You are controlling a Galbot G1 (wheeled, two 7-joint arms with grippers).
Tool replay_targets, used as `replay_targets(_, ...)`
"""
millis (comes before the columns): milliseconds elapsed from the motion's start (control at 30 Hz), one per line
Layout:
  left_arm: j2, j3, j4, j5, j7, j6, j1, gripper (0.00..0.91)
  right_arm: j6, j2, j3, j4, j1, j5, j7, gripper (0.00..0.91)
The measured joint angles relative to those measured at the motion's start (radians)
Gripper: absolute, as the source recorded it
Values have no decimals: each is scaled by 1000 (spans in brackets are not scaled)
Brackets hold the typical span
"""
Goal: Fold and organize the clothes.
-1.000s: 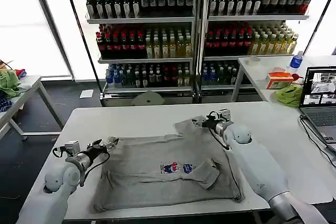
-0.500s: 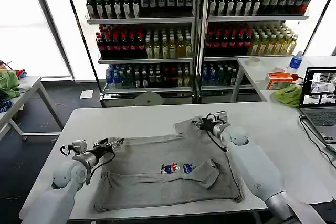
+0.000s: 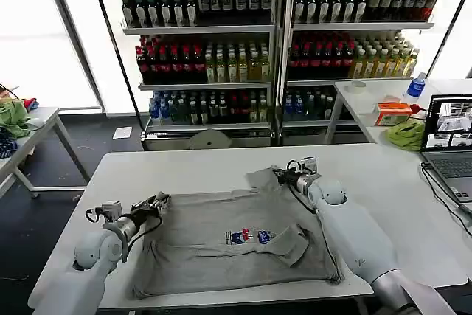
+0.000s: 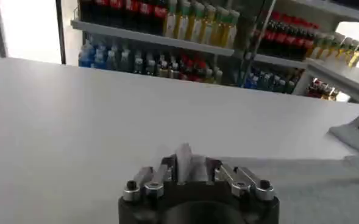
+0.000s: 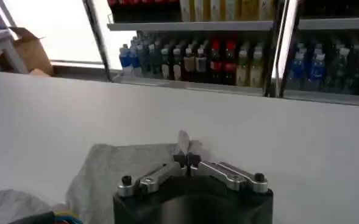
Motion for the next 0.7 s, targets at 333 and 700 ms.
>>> replay_targets(333, -9, 9, 4, -1, -5, -17, -9, 10, -7, -14, 4, 32, -7, 36, 15, 0)
replay_targets(700, 8, -3, -17, -24, -37, -44, 6, 10, -16, -45, 31, 119, -38, 134, 37, 0)
